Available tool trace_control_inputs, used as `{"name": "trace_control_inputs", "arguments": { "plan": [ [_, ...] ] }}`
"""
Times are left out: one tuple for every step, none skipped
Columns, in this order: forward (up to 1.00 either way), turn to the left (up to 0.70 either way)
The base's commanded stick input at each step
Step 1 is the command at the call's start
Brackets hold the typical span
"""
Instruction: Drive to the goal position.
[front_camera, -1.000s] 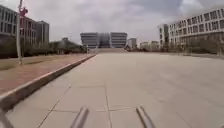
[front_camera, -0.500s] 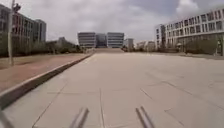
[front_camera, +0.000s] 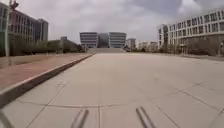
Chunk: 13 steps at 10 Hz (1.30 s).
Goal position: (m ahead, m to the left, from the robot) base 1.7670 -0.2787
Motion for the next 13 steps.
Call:
{"name": "trace_control_inputs", "arguments": {
  "plan": [
    [0.7,0.0],
    [0.7,0.0],
    [0.7,0.0],
    [0.7,0.0],
    [0.7,0.0],
    [0.7,0.0],
    [0.7,0.0],
    [0.7,0.0],
    [0.7,0.0],
    [0.7,0.0],
    [0.7,0.0],
    [0.7,0.0],
    [0.7,0.0]
  ]
}}
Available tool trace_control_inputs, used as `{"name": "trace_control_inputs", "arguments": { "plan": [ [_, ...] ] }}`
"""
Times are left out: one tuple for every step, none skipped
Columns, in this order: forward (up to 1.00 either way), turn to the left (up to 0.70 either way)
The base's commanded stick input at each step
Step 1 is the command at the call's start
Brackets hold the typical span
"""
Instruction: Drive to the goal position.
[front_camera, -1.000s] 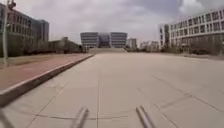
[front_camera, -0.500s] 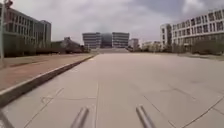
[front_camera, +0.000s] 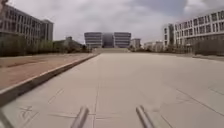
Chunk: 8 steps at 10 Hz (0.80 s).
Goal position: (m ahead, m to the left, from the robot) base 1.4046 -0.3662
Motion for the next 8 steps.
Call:
{"name": "trace_control_inputs", "arguments": {
  "plan": [
    [0.7,0.0],
    [0.7,0.0],
    [0.7,0.0],
    [0.7,0.0],
    [0.7,0.0],
    [0.7,0.0],
    [0.7,0.0],
    [0.7,0.0]
  ]
}}
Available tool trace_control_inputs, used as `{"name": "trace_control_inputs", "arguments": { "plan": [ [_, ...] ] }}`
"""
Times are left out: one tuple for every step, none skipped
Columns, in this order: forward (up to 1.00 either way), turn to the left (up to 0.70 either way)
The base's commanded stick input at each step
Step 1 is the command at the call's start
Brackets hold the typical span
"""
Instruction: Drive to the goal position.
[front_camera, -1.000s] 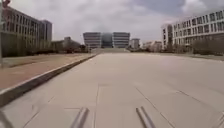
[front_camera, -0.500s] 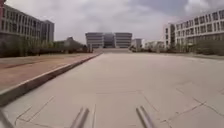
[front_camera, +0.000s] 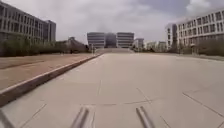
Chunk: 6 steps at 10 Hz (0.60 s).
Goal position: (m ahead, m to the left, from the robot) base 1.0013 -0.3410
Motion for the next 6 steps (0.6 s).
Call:
{"name": "trace_control_inputs", "arguments": {
  "plan": [
    [0.7,0.0],
    [0.7,0.0],
    [0.7,0.0],
    [0.7,0.0],
    [0.7,0.0],
    [0.7,0.0]
  ]
}}
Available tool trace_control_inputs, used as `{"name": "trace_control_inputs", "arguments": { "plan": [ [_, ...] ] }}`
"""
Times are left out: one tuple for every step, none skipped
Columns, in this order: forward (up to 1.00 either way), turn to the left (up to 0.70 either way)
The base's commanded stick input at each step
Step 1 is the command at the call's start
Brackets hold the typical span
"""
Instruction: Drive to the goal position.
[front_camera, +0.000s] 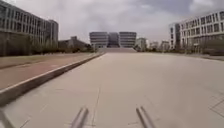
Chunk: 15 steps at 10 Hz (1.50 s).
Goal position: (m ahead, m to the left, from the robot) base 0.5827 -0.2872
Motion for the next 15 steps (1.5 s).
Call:
{"name": "trace_control_inputs", "arguments": {
  "plan": [
    [0.7,0.0],
    [0.7,0.0],
    [0.7,0.0],
    [0.7,0.0],
    [0.7,0.0],
    [0.7,0.0],
    [0.7,0.0],
    [0.7,0.0],
    [0.7,0.0],
    [0.7,-0.08],
    [0.7,-0.29],
    [0.7,-0.2],
    [0.7,0.0],
    [0.7,0.0],
    [0.7,0.0]
  ]
}}
